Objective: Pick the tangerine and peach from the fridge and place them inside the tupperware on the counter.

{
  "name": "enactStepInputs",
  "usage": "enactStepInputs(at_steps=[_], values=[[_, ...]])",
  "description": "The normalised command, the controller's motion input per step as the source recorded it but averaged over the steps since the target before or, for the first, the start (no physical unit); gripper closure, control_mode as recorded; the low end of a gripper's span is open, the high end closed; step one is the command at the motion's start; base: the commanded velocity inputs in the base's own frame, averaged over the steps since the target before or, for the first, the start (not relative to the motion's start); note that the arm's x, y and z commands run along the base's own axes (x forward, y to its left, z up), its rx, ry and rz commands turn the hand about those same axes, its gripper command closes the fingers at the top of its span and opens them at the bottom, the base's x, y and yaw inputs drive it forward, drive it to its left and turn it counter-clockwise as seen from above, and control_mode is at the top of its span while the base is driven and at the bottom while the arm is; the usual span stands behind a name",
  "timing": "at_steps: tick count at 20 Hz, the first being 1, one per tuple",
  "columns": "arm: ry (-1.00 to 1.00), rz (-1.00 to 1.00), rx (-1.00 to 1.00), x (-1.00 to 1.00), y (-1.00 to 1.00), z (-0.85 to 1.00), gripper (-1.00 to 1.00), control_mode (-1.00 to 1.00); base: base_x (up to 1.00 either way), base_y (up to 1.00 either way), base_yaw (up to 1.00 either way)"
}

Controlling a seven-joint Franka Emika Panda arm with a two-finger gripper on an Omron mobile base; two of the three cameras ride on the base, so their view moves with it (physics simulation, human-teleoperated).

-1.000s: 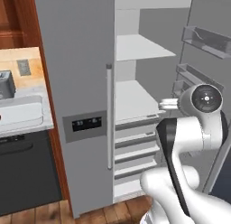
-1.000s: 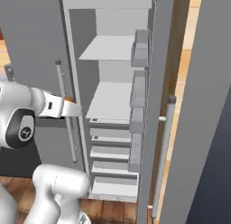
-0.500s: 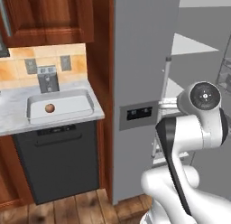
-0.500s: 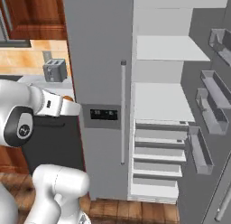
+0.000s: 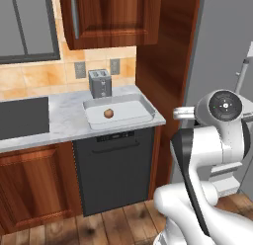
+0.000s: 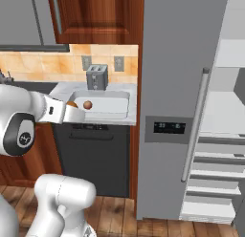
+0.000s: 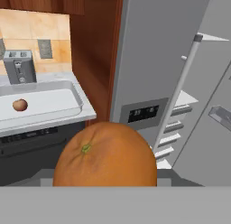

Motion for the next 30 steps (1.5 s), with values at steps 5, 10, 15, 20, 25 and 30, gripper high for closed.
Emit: enactStepInputs(at_steps=[5,10,15,20,25,30], values=[[0.0,0.0,0.0,0.0,0.0,0.0,1.0,1.0,0.93,0.6,0.07],[0.0,0.0,0.0,0.0,0.0,0.0,1.0,1.0,0.95,0.04,0.08],[0.06,0.02,0.0,0.07,0.0,-0.15,1.0,-1.0,0.47,0.0,0.08],[0.35,0.13,0.0,0.28,0.02,-0.86,1.0,-1.0,0.0,0.0,0.0],[0.36,0.15,0.03,0.31,0.0,-0.88,1.0,-1.0,0.0,0.0,0.0],[0.21,0.03,0.0,0.68,0.03,-0.64,1.0,-1.0,0.0,0.0,0.0]])
